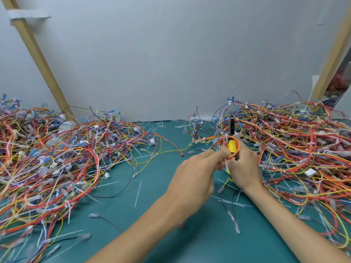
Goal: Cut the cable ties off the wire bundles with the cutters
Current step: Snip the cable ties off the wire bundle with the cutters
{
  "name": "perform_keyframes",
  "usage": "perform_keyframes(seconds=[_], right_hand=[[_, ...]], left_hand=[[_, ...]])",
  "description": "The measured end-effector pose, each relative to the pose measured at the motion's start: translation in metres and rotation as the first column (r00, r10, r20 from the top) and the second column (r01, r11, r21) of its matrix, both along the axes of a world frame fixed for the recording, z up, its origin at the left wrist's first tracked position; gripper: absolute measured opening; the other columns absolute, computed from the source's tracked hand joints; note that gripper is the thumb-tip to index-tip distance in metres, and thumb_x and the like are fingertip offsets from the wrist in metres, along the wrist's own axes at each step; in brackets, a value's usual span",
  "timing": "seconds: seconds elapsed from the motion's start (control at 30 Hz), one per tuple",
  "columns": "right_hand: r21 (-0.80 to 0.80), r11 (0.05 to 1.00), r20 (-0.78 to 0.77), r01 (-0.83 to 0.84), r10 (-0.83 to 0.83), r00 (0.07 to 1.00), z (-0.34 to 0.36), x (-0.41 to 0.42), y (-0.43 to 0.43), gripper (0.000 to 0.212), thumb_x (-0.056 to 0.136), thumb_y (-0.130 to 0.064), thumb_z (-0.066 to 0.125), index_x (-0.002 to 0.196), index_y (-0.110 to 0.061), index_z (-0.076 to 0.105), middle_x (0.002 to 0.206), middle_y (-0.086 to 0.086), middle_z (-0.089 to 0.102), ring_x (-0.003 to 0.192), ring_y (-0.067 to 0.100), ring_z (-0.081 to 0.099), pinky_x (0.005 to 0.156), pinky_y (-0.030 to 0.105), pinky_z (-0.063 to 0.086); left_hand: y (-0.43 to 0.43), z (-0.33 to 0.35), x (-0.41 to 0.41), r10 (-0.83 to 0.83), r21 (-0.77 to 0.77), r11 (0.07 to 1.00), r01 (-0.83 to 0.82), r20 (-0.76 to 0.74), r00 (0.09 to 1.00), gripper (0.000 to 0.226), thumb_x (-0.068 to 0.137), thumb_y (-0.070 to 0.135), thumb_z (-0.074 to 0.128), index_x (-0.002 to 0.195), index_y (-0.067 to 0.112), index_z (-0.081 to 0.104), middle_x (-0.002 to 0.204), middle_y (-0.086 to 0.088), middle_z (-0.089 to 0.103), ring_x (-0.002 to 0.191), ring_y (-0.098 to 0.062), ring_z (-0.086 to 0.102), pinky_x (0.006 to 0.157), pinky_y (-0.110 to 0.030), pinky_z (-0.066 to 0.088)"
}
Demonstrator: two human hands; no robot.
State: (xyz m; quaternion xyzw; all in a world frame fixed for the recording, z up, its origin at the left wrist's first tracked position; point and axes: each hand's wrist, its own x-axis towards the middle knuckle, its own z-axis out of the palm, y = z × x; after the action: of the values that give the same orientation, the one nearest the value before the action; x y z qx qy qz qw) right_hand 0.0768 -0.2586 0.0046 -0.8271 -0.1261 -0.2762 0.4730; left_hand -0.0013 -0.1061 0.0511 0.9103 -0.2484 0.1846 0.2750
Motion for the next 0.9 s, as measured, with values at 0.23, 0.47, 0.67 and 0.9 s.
perform_keyframes(seconds=[0.23,0.47,0.67,0.9], right_hand=[[0.081,0.997,-0.054,0.018,-0.014,0.998,-0.002,0.004,-0.002,0.029,0.086,-0.048,0.052,0.075,-0.021,0.054,0.064,0.001,0.064,0.062,0.02,0.059,0.066,0.041,0.046],[0.07,0.997,-0.028,0.02,-0.018,0.999,-0.004,0.005,-0.001,0.024,0.089,-0.05,0.048,0.08,-0.029,0.057,0.065,-0.009,0.065,0.055,0.003,0.062,0.056,0.021,0.045],[0.174,0.985,-0.09,-0.008,0.024,0.996,-0.003,0.006,0.0,0.021,0.087,-0.047,0.05,0.083,-0.028,0.057,0.068,0.0,0.066,0.056,0.013,0.066,0.06,0.036,0.052],[-0.006,0.998,-0.069,-0.063,0.062,0.996,-0.003,0.004,-0.002,0.024,0.075,-0.045,0.058,0.088,-0.026,0.051,0.067,0.004,0.058,0.06,0.019,0.057,0.063,0.041,0.048]], left_hand=[[-0.001,-0.019,-0.002,-0.155,-0.154,0.978,0.143,-0.067,0.986,0.032,0.097,0.009,0.044,0.124,0.022,0.056,0.082,0.008,0.058,0.075,-0.009,0.051,0.072,-0.025,0.046],[0.015,-0.042,0.01,-0.246,-0.601,0.797,-0.059,-0.412,0.877,0.035,0.105,0.028,0.039,0.1,0.013,0.071,0.064,0.006,0.036,0.058,-0.01,0.031,0.055,-0.025,0.027],[0.032,-0.039,0.02,-0.494,-0.839,0.485,-0.247,-0.496,0.714,0.022,0.102,0.012,0.043,0.092,0.003,0.061,0.067,0.0,0.041,0.052,-0.007,0.042,0.053,-0.019,0.044],[0.05,-0.03,0.027,-0.723,-0.903,0.272,-0.334,-0.421,0.548,0.007,0.095,0.0,0.048,0.094,-0.001,0.055,0.078,-0.012,0.067,0.084,-0.03,0.073,0.073,-0.038,0.06]])
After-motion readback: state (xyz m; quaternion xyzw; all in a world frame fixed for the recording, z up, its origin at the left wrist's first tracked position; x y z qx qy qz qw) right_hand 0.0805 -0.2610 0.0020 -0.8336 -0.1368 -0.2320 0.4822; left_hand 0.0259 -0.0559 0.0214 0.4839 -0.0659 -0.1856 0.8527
